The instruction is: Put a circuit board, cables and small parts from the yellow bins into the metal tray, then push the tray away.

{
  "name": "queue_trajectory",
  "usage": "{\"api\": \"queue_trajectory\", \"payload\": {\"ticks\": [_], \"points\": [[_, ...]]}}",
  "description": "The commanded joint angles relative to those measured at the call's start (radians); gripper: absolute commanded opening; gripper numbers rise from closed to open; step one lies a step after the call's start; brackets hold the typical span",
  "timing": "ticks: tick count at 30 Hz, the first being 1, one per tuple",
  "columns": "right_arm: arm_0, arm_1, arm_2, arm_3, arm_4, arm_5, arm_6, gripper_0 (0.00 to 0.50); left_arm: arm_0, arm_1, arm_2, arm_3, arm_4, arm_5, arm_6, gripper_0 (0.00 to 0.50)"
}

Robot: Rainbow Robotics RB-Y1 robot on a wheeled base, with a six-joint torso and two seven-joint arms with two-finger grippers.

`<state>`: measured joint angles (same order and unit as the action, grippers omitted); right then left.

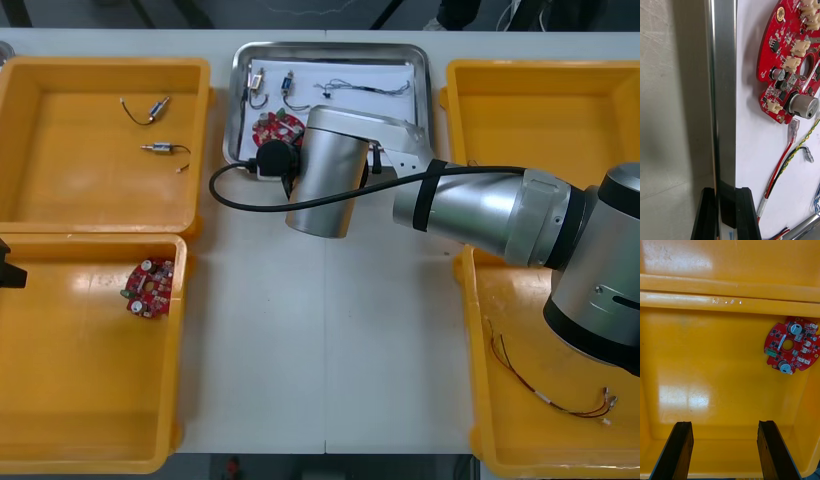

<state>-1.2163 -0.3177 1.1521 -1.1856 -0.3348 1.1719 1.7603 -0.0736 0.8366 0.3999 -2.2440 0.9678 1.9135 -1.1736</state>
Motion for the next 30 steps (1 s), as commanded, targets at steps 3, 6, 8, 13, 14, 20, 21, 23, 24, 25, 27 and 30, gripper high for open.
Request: {"api": "queue_trajectory", "payload": {"ticks": [3, 6, 8, 13, 14, 20, 21, 23, 24, 25, 27, 30], "points": [[-0.042, 0.017, -0.04, 0.003, 0.02, 0.0, 0.024, 0.206, 0.021, 0.044, 0.03, -0.026, 0.008, 0.006, -0.089, 0.5], [-0.04, 0.017, -0.048, 0.003, 0.02, 0.002, 0.028, 0.5, 0.021, 0.044, 0.03, -0.026, 0.008, 0.006, -0.089, 0.5], [-0.042, 0.015, -0.051, 0.003, 0.02, 0.003, 0.034, 0.5, 0.021, 0.044, 0.03, -0.026, 0.008, 0.006, -0.089, 0.5], [-0.04, 0.015, -0.074, -0.009, 0.02, 0.025, 0.05, 0.5, 0.021, 0.044, 0.03, -0.026, 0.008, 0.006, -0.089, 0.5], [-0.04, 0.015, -0.083, -0.019, 0.017, 0.046, 0.05, 0.5, 0.021, 0.044, 0.03, -0.026, 0.008, 0.006, -0.089, 0.5], [-0.032, 0.012, -0.16, -0.126, -0.044, 0.201, 0.044, 0.5, 0.021, 0.044, 0.03, -0.026, 0.008, 0.006, -0.089, 0.5], [-0.022, 0.009, -0.18, -0.157, -0.052, 0.239, 0.042, 0.5, 0.021, 0.044, 0.03, -0.026, 0.008, 0.006, -0.089, 0.5], [-0.003, 0.005, -0.215, -0.212, -0.056, 0.301, 0.037, 0.5, 0.021, 0.044, 0.03, -0.026, 0.008, 0.006, -0.089, 0.5], [0.012, 0.002, -0.236, -0.252, -0.056, 0.344, 0.034, 0.5, 0.021, 0.044, 0.03, -0.026, 0.008, 0.006, -0.089, 0.5], [0.027, -0.003, -0.256, -0.292, -0.055, 0.39, 0.028, 0.5, 0.021, 0.044, 0.03, -0.026, 0.008, 0.006, -0.089, 0.5], [0.05, -0.009, -0.288, -0.345, -0.055, 0.449, 0.022, 0.5, 0.021, 0.044, 0.03, -0.026, 0.008, 0.006, -0.089, 0.5], [0.103, -0.02, -0.347, -0.43, -0.053, 0.538, 0.011, 0.5, 0.021, 0.044, 0.03, -0.026, 0.008, 0.006, -0.089, 0.5]]}}
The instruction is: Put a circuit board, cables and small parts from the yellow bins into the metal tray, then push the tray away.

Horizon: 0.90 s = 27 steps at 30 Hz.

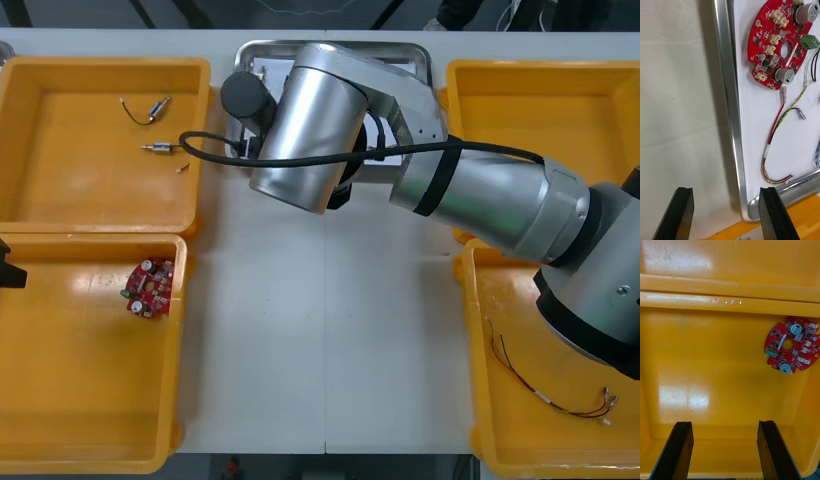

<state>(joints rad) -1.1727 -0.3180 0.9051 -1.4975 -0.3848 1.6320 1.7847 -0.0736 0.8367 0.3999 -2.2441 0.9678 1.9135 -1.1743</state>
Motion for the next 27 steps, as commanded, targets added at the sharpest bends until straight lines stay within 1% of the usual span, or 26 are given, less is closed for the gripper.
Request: {"api": "queue_trajectory", "payload": {"ticks": [1, 6, 8, 15, 18, 20, 24, 27], "points": [[0.077, -0.026, -0.124, -0.153, -0.002, 0.109, -0.018, 0.5, 0.021, 0.044, 0.03, -0.026, 0.008, 0.006, -0.088, 0.5], [0.15, -0.061, -0.2, -0.273, -0.002, 0.227, -0.039, 0.5, 0.021, 0.044, 0.03, -0.026, 0.008, 0.006, -0.088, 0.5], [0.189, -0.081, -0.239, -0.333, -0.006, 0.284, -0.074, 0.5, 0.021, 0.044, 0.03, -0.026, 0.008, 0.006, -0.088, 0.5], [0.304, -0.147, -0.338, -0.477, -0.031, 0.288, -0.182, 0.5, 0.021, 0.044, 0.03, -0.026, 0.008, 0.006, -0.088, 0.5], [0.347, -0.184, -0.387, -0.526, -0.062, 0.288, -0.238, 0.5, 0.021, 0.044, 0.03, -0.026, 0.008, 0.006, -0.088, 0.5], [0.38, -0.21, -0.43, -0.555, -0.095, 0.288, -0.289, 0.5, 0.021, 0.044, 0.03, -0.026, 0.008, 0.006, -0.088, 0.5], [0.426, -0.248, -0.488, -0.587, -0.141, 0.288, -0.363, 0.5, 0.021, 0.044, 0.03, -0.026, 0.008, 0.006, -0.088, 0.5], [0.482, -0.294, -0.534, -0.621, -0.171, 0.288, -0.424, 0.5, 0.021, 0.044, 0.03, -0.026, 0.008, 0.006, -0.088, 0.5]]}}
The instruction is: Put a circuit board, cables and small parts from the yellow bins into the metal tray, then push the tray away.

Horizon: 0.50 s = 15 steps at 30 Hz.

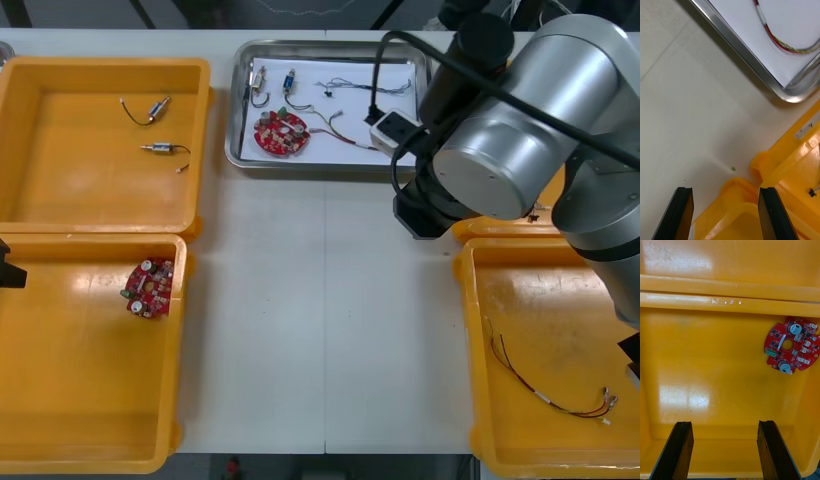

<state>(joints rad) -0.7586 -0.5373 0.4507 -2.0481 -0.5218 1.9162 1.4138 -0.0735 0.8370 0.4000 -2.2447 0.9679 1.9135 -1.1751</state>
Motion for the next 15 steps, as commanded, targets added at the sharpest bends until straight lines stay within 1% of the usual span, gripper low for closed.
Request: {"api": "queue_trajectory", "payload": {"ticks": [1, 5, 6, 8, 12, 15], "points": [[0.093, -0.093, -0.099, -0.087, -0.038, 0.004, -0.07, 0.5, 0.021, 0.043, 0.029, -0.026, 0.008, 0.006, -0.087, 0.5], [0.186, -0.144, -0.184, -0.13, -0.066, 0.004, -0.116, 0.5, 0.021, 0.043, 0.029, -0.026, 0.008, 0.006, -0.087, 0.5], [0.199, -0.148, -0.198, -0.135, -0.072, 0.004, -0.124, 0.5, 0.021, 0.043, 0.029, -0.026, 0.008, 0.006, -0.087, 0.5], [0.249, -0.164, -0.268, -0.147, -0.106, 0.004, -0.144, 0.5, 0.021, 0.043, 0.029, -0.026, 0.008, 0.006, -0.087, 0.5], [0.326, -0.196, -0.385, -0.156, -0.152, 0.004, -0.145, 0.5, 0.021, 0.043, 0.029, -0.026, 0.008, 0.006, -0.087, 0.5], [0.369, -0.216, -0.446, -0.164, -0.172, 0.004, -0.144, 0.5, 0.021, 0.043, 0.029, -0.026, 0.008, 0.006, -0.087, 0.5]]}}
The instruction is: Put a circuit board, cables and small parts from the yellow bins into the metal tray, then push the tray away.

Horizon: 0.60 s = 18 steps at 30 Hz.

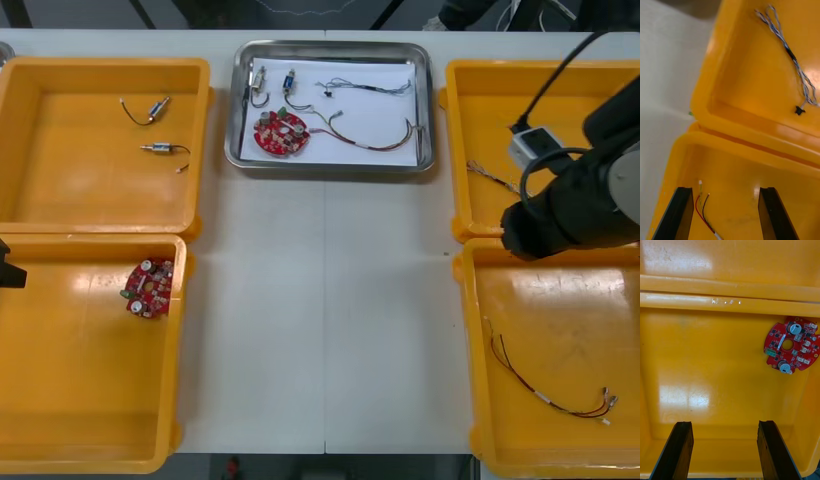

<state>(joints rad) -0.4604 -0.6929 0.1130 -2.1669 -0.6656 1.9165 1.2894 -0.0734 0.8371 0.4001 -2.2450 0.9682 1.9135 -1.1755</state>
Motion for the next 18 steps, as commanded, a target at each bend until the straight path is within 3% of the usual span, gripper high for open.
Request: {"api": "queue_trajectory", "payload": {"ticks": [1, 8, 13, 18], "points": [[0.08, -0.062, -0.118, -0.045, -0.029, 0.003, -0.018, 0.5, 0.021, 0.043, 0.029, -0.025, 0.007, 0.006, -0.087, 0.5], [0.18, -0.069, -0.242, -0.056, -0.052, 0.003, -0.024, 0.5, 0.021, 0.043, 0.029, -0.025, 0.007, 0.006, -0.087, 0.5], [0.24, -0.069, -0.335, -0.056, -0.121, 0.003, -0.024, 0.5, 0.021, 0.043, 0.029, -0.025, 0.007, 0.006, -0.087, 0.5], [0.266, -0.071, -0.391, -0.06, -0.144, 0.003, -0.012, 0.5, 0.021, 0.043, 0.029, -0.025, 0.007, 0.006, -0.087, 0.5]]}}
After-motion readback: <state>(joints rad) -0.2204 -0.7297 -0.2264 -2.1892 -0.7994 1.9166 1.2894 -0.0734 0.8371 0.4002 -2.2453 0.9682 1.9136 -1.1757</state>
